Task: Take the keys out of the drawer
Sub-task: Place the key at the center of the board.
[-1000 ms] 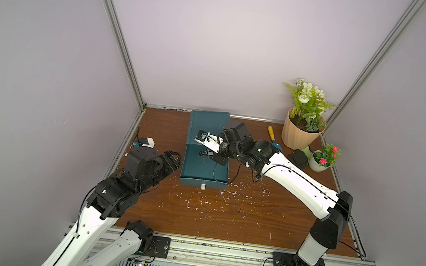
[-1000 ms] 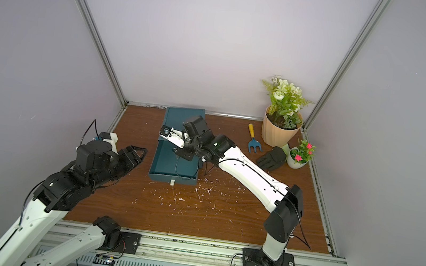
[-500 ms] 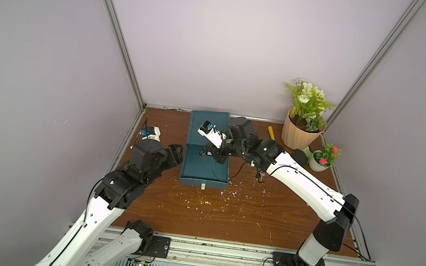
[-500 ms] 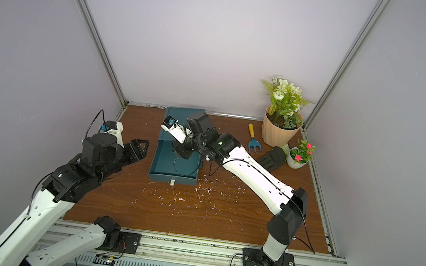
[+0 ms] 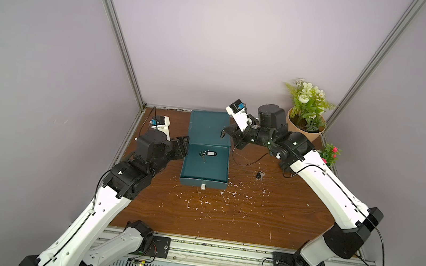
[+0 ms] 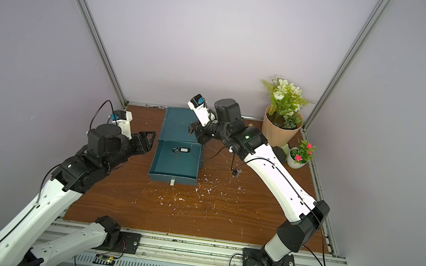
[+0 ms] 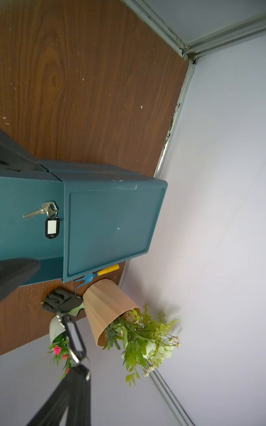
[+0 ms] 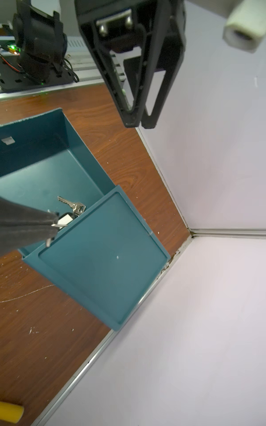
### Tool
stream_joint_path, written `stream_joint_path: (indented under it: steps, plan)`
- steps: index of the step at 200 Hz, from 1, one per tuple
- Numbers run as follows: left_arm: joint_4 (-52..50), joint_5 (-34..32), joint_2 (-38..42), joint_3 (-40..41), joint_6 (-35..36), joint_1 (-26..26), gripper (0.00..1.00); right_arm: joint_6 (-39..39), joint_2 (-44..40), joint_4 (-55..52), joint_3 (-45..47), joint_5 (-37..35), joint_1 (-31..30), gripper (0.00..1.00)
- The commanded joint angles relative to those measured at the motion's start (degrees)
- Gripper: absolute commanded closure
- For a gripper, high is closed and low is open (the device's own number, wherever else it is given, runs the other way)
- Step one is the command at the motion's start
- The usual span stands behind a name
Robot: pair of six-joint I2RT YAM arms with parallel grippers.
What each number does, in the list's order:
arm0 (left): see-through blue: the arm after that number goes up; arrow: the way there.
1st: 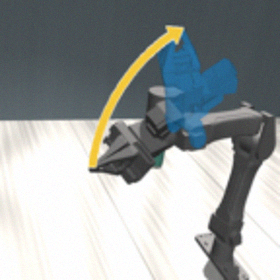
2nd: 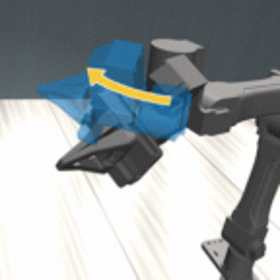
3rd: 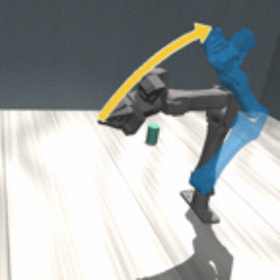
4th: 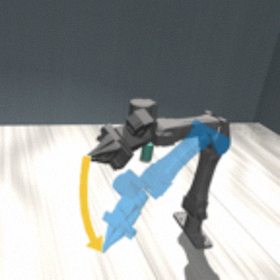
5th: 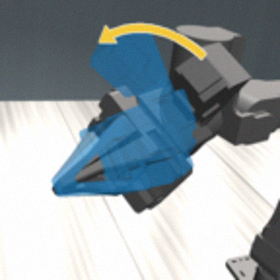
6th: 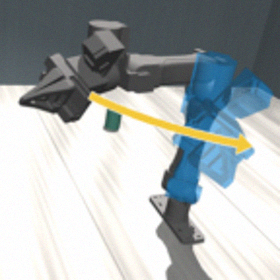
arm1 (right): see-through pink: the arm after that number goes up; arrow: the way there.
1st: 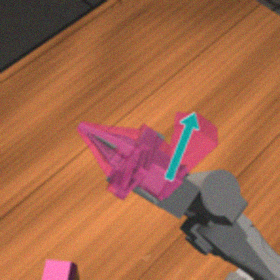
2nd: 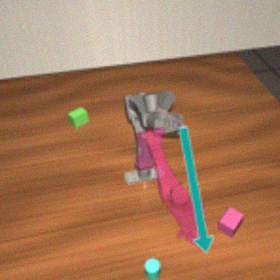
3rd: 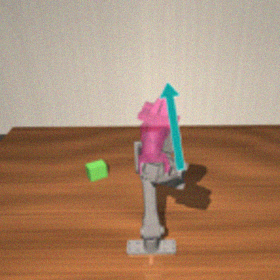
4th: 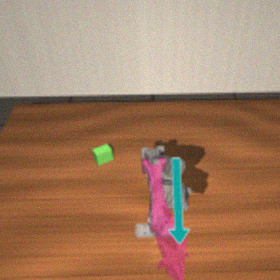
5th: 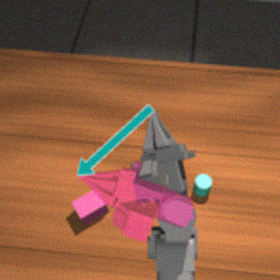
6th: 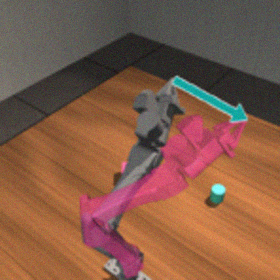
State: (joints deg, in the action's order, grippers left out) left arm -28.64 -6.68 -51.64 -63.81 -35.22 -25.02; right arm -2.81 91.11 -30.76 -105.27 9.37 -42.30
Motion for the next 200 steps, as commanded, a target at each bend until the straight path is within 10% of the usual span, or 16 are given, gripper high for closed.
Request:
stream_joint_path:
  steps: [1,92,200]
  plan:
    - [4.4,2.8,-0.7,-0.8,2.1,0.6,0.37,2.4,-3.2,0.5,-0.2,0.6,1.9,1.0]
    - [9.2,10.0,-10.8,-7.1,3.8,-2.5,0.38,-0.6,-12.9,0.7,11.4,-3.4,8.3,1.0]
    - [11.3,18.7,-19.9,-12.7,0.8,-6.1,0.39,9.3,-24.5,14.6,47.6,-7.8,12.9,1.0]
